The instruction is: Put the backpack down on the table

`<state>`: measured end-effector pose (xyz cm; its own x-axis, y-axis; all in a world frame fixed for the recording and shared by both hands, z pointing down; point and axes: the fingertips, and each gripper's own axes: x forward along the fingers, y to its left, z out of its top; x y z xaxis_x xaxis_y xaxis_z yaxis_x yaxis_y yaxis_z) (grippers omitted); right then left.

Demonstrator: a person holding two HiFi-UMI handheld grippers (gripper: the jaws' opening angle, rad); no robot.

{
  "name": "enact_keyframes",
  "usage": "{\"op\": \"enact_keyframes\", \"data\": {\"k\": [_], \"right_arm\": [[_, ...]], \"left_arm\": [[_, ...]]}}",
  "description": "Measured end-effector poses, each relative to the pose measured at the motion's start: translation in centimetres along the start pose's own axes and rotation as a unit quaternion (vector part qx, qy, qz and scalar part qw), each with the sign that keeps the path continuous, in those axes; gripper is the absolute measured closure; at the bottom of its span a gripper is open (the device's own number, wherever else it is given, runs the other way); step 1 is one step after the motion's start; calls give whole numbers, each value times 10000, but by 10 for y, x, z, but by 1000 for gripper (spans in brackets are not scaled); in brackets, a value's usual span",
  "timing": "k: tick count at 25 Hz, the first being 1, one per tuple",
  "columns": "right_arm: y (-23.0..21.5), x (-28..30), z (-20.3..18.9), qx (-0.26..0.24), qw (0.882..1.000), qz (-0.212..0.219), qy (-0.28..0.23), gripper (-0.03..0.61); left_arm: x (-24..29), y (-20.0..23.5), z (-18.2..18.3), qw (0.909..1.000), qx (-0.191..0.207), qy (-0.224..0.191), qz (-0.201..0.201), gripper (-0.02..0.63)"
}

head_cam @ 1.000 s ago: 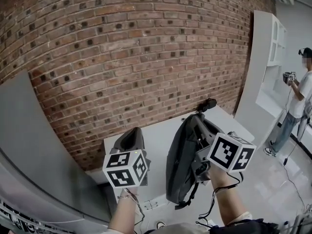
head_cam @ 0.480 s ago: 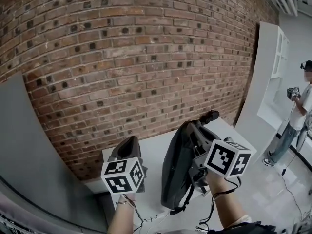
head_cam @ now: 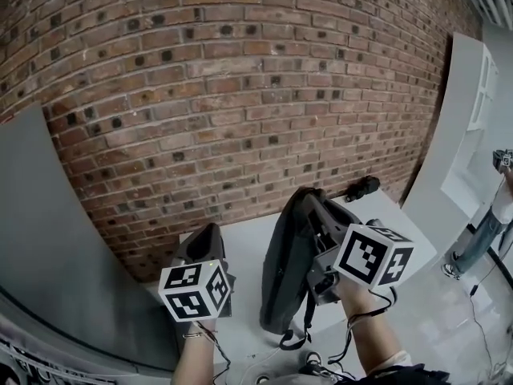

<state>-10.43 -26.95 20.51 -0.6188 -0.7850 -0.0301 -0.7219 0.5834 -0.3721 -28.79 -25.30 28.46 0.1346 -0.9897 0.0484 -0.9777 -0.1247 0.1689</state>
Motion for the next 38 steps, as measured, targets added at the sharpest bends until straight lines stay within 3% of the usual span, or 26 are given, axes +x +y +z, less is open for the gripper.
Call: {"op": "enact_keyframes", "data": {"k": [6,19,33,38], "right_arm": [[8,26,-8,70,9986,443,281,527],[35,76,-20,39,9898,1312,555,526],[75,145,-61,44,9716,2065,1153,526],[70,156,-86,87,9652,2230,1362,526]], "left_arm": [[0,20,9,9991,-123,-193,362,600],[-3,52,10,9942,-81,-174,1060,601],[-32,121,6,9783,-99,-64,2067,601],[-28,128,-12,9753,-228,50,2197,601]]}}
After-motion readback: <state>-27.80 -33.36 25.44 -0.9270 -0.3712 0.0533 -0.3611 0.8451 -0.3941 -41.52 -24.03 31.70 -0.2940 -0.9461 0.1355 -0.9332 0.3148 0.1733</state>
